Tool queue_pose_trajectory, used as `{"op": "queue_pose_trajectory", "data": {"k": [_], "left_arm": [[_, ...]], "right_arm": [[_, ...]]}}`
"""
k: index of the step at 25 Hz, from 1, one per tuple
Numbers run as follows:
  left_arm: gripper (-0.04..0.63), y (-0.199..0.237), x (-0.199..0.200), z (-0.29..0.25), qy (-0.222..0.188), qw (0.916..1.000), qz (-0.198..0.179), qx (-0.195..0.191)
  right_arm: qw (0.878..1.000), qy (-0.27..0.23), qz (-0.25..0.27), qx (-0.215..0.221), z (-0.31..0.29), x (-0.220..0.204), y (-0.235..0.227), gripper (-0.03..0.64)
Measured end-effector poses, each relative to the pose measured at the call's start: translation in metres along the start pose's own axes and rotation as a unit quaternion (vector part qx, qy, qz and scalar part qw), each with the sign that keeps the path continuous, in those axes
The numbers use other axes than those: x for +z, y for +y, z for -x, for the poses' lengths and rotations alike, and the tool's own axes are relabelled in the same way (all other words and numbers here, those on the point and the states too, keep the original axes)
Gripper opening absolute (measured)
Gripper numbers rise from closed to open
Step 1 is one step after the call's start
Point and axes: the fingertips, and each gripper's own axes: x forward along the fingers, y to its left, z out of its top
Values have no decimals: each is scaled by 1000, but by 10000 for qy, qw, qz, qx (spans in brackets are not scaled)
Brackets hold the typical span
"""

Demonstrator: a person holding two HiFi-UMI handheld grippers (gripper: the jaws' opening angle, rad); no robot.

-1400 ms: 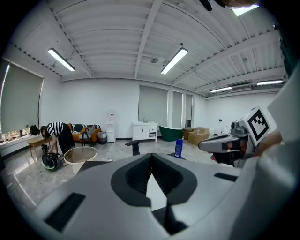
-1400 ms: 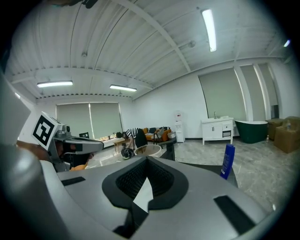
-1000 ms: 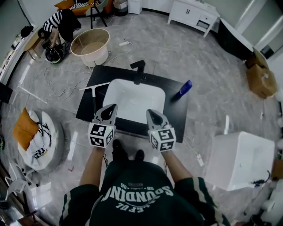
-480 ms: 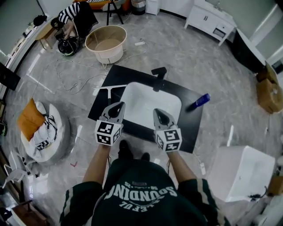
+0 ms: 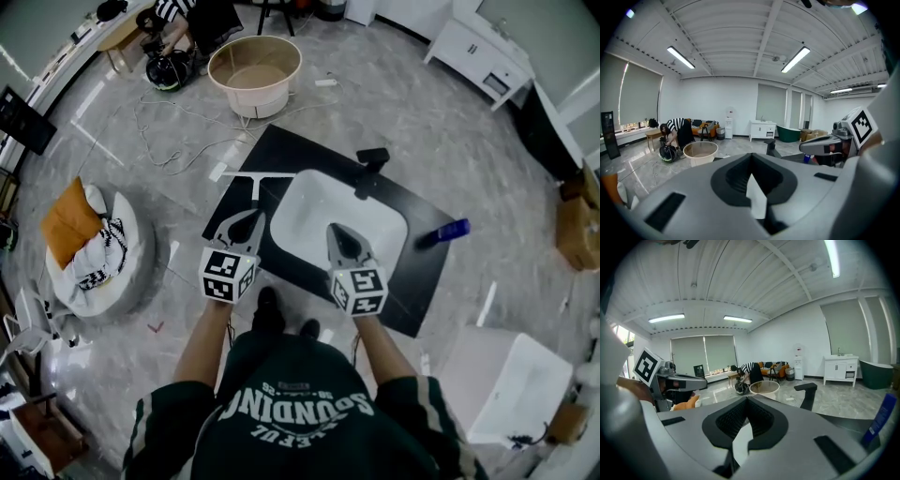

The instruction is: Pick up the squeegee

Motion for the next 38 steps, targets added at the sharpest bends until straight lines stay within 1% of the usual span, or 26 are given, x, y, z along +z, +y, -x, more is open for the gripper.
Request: {"op": "queue_pose_trajectory", "data": {"k": [4, 10, 14, 16, 20, 25, 30, 34, 38], "left_arm": [[2, 15, -8, 0, 73, 9999, 95, 118], [7, 32, -32, -1, 370, 9980, 370, 359], [91, 41, -56, -6, 582, 9947, 712, 454], [102, 44, -66, -6, 659, 9928, 854, 517], [103, 49, -81, -8, 773, 9898, 1045, 587], [115, 57, -98, -21, 1011, 9865, 1163, 550], [120, 64, -111, -37, 1243, 9832, 1240, 495], [120, 73, -120, -55, 1454, 9803, 1251, 469], [120, 83, -132, -76, 1754, 9757, 1232, 455]], "right_arm": [[9999, 115, -12, 56, -12, -5, 8, 2], [9996, 277, -44, 76, -19, -15, 14, 2], [9993, 368, -75, 49, -24, -25, 12, 2], [9991, 414, -94, 45, -26, -30, 12, 2], [9985, 534, -150, 15, -28, -38, 11, 2], [9980, 594, -196, -24, -32, -40, 15, 2], [9970, 713, -278, -152, -30, -47, 11, 2], [9960, 768, -361, -294, -29, -52, 3, 2], [9946, 811, -465, -460, -27, -58, -5, 2]]}}
